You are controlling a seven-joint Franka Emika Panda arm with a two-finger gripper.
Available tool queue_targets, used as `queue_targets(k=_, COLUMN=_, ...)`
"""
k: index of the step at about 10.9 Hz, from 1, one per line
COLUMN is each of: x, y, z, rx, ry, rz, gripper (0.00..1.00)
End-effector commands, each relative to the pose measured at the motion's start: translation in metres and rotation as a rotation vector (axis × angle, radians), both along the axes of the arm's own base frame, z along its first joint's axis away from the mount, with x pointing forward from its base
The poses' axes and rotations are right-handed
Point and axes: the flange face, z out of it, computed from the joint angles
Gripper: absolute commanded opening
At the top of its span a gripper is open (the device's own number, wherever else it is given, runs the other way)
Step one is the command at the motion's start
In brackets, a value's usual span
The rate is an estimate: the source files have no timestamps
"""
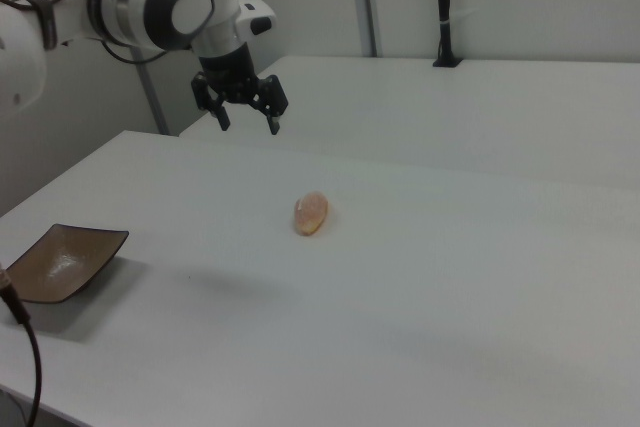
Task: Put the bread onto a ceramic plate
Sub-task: 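Move the open gripper down over the orange bread roll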
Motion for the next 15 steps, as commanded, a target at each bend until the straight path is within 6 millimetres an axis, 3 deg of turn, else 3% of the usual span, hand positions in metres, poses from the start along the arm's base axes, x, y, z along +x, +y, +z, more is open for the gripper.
queue_targets(k=1, x=0.034, y=0.01, z=-0.025, rx=0.001, ry=-0.102, rz=0.01, gripper=1.0)
queue_targets(k=7, x=0.086, y=0.023, z=-0.113, rx=-0.017, ry=-0.164, rz=0.011, gripper=1.0)
queue_targets(k=11, x=0.095, y=0.046, z=-0.164, rx=-0.027, ry=-0.138, rz=0.042, gripper=1.0)
queue_targets(k=15, x=0.1, y=0.054, z=-0.209, rx=-0.048, ry=-0.116, rz=0.058, gripper=1.0)
